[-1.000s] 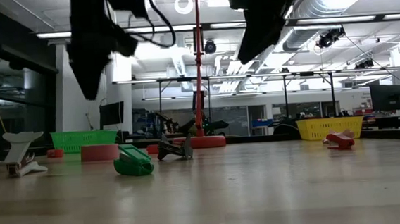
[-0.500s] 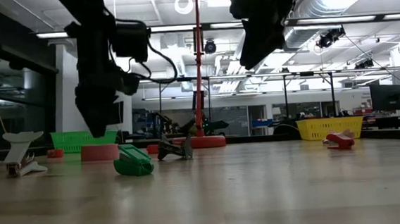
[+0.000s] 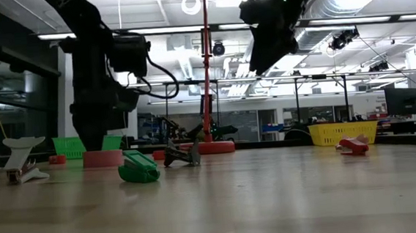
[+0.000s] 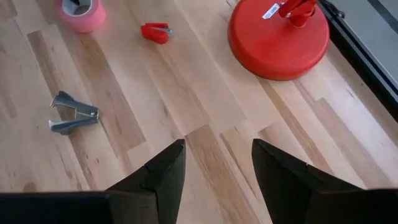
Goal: Pick and place Stapler, Stapler remover, tape
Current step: Put the pink tape into the blue basket
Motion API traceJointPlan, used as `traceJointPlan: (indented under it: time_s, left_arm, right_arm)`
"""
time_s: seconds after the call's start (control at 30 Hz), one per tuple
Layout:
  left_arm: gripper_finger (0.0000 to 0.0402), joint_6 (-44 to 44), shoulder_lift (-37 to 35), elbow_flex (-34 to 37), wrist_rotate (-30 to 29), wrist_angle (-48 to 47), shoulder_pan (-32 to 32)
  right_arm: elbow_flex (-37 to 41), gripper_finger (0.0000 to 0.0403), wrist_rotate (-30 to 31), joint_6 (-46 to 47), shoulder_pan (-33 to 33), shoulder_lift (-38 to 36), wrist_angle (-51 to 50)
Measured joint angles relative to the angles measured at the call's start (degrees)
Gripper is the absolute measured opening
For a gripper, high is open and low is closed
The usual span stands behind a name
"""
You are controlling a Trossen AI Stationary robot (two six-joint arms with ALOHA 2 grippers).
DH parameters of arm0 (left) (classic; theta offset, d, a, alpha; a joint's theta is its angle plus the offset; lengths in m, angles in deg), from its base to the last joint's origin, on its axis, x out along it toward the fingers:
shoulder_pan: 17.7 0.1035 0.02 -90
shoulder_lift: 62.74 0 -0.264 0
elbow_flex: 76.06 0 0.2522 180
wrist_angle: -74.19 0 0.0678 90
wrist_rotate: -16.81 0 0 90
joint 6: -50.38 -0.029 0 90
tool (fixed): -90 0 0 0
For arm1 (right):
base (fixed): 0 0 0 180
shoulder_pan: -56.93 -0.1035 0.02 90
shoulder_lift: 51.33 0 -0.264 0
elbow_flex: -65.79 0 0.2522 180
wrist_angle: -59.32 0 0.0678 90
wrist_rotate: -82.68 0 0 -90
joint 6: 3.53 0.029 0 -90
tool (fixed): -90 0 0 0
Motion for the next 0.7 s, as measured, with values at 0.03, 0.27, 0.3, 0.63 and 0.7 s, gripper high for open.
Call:
traceJointPlan:
  time_s: [0.03, 0.27, 0.3, 0.63, 0.7]
  left_arm:
    - [0.0208, 0.03, 0.0, 0.45, 0.01, 0.6, -0.02]
    - [0.0189, -0.49, 0.0, 1.08, -1.13, 1.52, -0.02]
    - [0.018, -0.95, 0.0, 1.08, -1.14, 1.52, -0.02]
    - [0.0048, -6.49, 0.0, 1.08, 0.64, 1.4, -0.02]
    - [0.0033, -8.18, -0.07, 1.08, 1.04, 1.22, 0.0]
  right_arm:
    - [-0.01, 0.0177, 0.23, 0.05, 0.0, 0.0, 0.22]
    - [0.0, 0.0177, 1.74, 0.86, 0.0, 0.0, 2.53]
    - [0.0, 0.0177, 1.74, 0.86, 0.0, 0.0, 2.6]
    - [-0.02, 0.0177, 1.65, 1.05, 0.0, 0.0, 2.58]
    - [-0.02, 0.0177, 1.63, 1.03, 0.0, 0.0, 2.58]
